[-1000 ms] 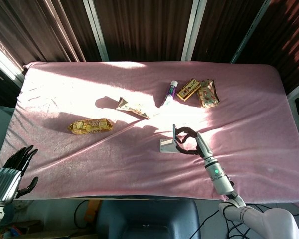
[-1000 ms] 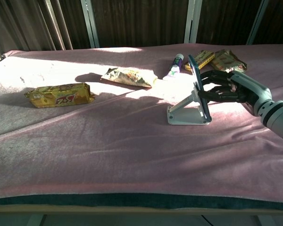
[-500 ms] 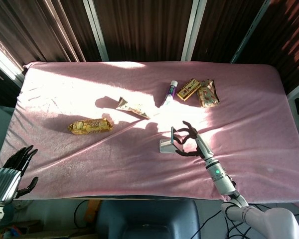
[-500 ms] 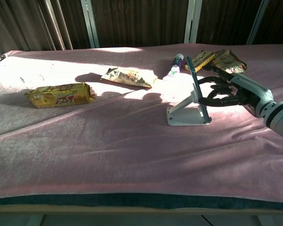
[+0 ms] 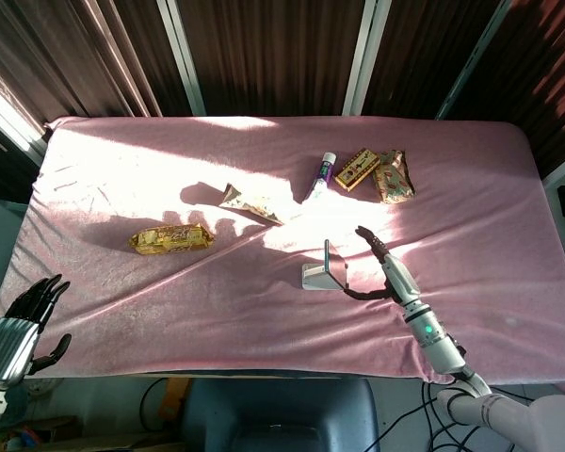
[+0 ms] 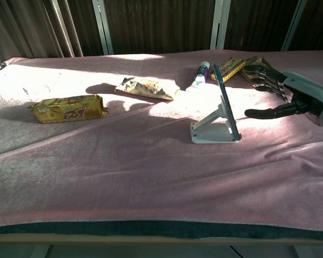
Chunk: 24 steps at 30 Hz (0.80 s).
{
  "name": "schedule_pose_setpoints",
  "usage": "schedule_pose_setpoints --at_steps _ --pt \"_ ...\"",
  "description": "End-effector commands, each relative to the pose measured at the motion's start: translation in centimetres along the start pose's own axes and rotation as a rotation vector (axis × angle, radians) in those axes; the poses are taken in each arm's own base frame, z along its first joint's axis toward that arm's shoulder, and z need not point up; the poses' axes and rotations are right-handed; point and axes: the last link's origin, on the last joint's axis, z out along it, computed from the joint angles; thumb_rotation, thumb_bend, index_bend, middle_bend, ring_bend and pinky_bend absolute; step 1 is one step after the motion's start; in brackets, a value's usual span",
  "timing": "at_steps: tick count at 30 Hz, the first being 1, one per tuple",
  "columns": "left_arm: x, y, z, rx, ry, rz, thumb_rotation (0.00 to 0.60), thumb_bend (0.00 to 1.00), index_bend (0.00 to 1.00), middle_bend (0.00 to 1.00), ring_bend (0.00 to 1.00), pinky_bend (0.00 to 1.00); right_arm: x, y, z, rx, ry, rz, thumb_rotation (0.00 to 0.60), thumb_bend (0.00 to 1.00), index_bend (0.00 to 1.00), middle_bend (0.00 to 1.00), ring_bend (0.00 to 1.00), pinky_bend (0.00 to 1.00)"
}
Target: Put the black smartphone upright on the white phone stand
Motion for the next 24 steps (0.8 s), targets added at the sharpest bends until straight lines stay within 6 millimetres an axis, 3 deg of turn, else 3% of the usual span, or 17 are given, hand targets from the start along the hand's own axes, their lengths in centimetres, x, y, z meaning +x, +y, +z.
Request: schedule_pose_setpoints --at_steps 1,6,8,11,14,24 --pt "0.0 0.0 0.0 0.001 -0.002 0.001 0.6 0.36 0.0 0.01 0.02 0.16 3.3 -0.6 -5.4 0.003 0.003 -0.342 0.6 0.16 0.0 0.01 0.0 0.0" --pt "-0.2 0.3 0.0 -0.004 0.0 0.01 0.6 0.36 0.0 0.01 0.02 0.16 6.1 -1.2 -14.0 -0.193 0.019 -0.821 0.6 0.15 0.0 0.0 0.0 0.0" --pt "-0.2 0.4 -0.1 -0.005 0.004 0.015 0.6 0.36 0.0 0.01 0.02 0.16 6.4 -1.6 -16.8 -0.272 0.079 -0.912 0.6 0.16 0.0 0.0 0.0 0.0" --pt "-0.4 0.5 -0.2 -0.004 0.001 0.024 0.6 0.36 0.0 0.0 0.02 0.16 6.6 -1.8 -19.0 -0.323 0.18 -0.902 0.6 0.16 0.0 0.0 0.0 0.0" --pt "-0.6 0.6 -0.1 -0.007 -0.004 0.033 0.6 0.36 0.0 0.0 0.02 0.16 7.0 -1.9 -19.9 -0.318 0.196 -0.94 0.6 0.16 0.0 0.0 0.0 0.0" --pt "-1.2 1.2 0.1 -0.026 -0.021 0.064 0.6 0.36 0.0 0.0 0.02 0.15 7.1 -2.1 -19.9 -0.303 0.189 -0.908 0.6 0.16 0.0 0.0 0.0 0.0"
